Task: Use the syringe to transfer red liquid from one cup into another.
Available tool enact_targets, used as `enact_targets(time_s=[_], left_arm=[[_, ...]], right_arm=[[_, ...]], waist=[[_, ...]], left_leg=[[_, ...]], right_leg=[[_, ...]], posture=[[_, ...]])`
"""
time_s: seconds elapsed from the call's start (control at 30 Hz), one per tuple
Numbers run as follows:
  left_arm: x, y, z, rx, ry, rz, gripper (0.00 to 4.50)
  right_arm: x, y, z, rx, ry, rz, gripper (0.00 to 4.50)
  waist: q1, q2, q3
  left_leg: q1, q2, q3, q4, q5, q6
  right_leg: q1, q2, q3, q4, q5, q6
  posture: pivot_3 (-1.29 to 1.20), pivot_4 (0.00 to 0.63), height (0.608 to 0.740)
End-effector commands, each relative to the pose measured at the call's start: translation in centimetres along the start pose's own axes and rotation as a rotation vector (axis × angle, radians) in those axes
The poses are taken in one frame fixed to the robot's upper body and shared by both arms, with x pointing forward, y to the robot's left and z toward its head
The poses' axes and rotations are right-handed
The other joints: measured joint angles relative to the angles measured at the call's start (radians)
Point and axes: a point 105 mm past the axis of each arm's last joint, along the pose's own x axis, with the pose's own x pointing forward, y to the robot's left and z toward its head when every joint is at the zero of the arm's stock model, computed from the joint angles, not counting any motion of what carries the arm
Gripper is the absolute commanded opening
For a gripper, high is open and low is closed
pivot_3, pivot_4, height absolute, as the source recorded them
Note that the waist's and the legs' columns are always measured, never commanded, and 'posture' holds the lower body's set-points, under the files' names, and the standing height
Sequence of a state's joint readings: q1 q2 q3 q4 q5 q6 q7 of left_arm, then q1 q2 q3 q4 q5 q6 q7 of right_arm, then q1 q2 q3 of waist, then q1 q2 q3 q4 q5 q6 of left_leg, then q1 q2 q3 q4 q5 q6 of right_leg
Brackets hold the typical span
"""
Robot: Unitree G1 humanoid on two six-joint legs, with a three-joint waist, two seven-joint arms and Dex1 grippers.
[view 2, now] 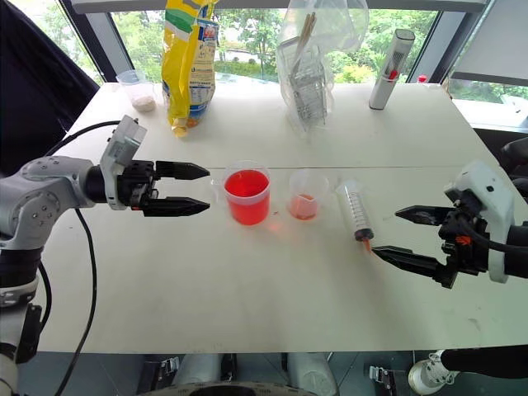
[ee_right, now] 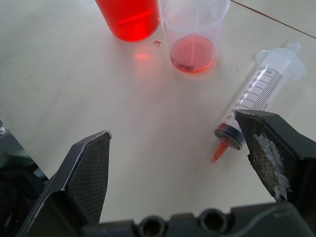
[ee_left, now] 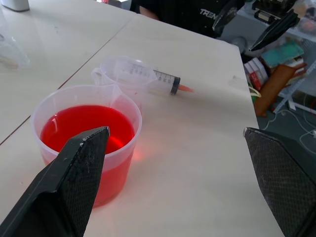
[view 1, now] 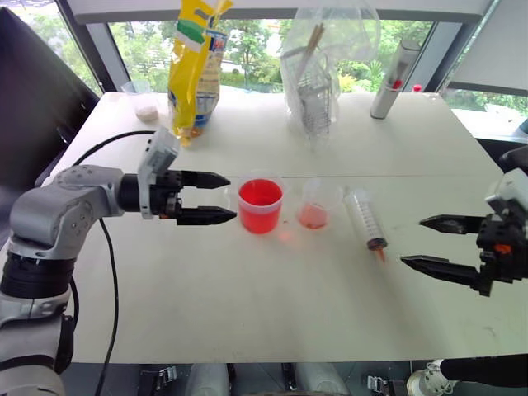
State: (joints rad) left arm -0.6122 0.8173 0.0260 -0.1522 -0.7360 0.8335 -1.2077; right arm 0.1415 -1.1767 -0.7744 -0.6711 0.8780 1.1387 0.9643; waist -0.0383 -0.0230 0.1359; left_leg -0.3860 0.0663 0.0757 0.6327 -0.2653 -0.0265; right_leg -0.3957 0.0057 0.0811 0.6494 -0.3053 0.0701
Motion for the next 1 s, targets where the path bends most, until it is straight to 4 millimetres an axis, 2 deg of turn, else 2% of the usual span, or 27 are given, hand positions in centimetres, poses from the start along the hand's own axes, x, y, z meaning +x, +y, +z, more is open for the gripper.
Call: enact_targets(time_s=[0.03, 0.4, 0.7, 0.9, 1.0], left_arm=[[-0.4, 0.1, 1.0, 0.061, -0.005, 0.0, 4.5], [0.4, 0.1, 1.4, 0.075, -0.035, -0.03, 4.5], [0.9, 0.3, 1.6, 0.083, -0.038, -0.048, 4.5], [1.1, 0.1, 1.8, 0.085, -0.046, -0.053, 4.5], [1.2, 0.2, 1.9, 0.088, -0.049, -0.05, 4.5]], right_arm=[[-0.4, 0.1, 0.6, -0.034, -0.026, -0.03, 4.38], [-1.0, 0.0, 0.2, -0.002, -0.007, -0.064, 4.38], [-0.7, -0.2, 0.3, 0.019, 0.002, -0.07, 4.38], [-0.2, -1.0, 0.5, 0.017, 0.001, -0.095, 4.38], [0.3, -2.7, 0.8, 0.037, 0.008, -0.155, 4.38]], waist=[[0.0, 0.0, 0.0], [0.0, 0.0, 0.0], [-0.001, 0.0, 0.0], [-0.001, 0.0, 0.0], [-0.004, 0.0, 0.0]], left_leg=[[0.0, 0.0, 0.0, 0.0, 0.0, 0.0], [0.0, 0.0, 0.0, 0.0, 0.0, 0.0], [0.001, 0.0, 0.0, 0.0, 0.0, 0.0], [0.001, 0.0, 0.0, 0.0, 0.0, 0.0], [0.001, 0.0, 0.0, 0.0, 0.0, 0.0]], right_leg=[[0.0, 0.0, 0.0, 0.0, 0.0, 0.0], [0.0, 0.0, 0.0, 0.0, 0.0, 0.0], [0.001, 0.0, 0.0, 0.0, 0.0, 0.0], [0.001, 0.0, 0.0, 0.0, 0.0, 0.0], [0.001, 0.0, 0.0, 0.0, 0.0, 0.0]], posture=[[0.0, 0.15, 0.739], [0.0, 0.15, 0.739], [0.0, 0.15, 0.739], [0.0, 0.15, 0.739], [0.0, 0.15, 0.739]])
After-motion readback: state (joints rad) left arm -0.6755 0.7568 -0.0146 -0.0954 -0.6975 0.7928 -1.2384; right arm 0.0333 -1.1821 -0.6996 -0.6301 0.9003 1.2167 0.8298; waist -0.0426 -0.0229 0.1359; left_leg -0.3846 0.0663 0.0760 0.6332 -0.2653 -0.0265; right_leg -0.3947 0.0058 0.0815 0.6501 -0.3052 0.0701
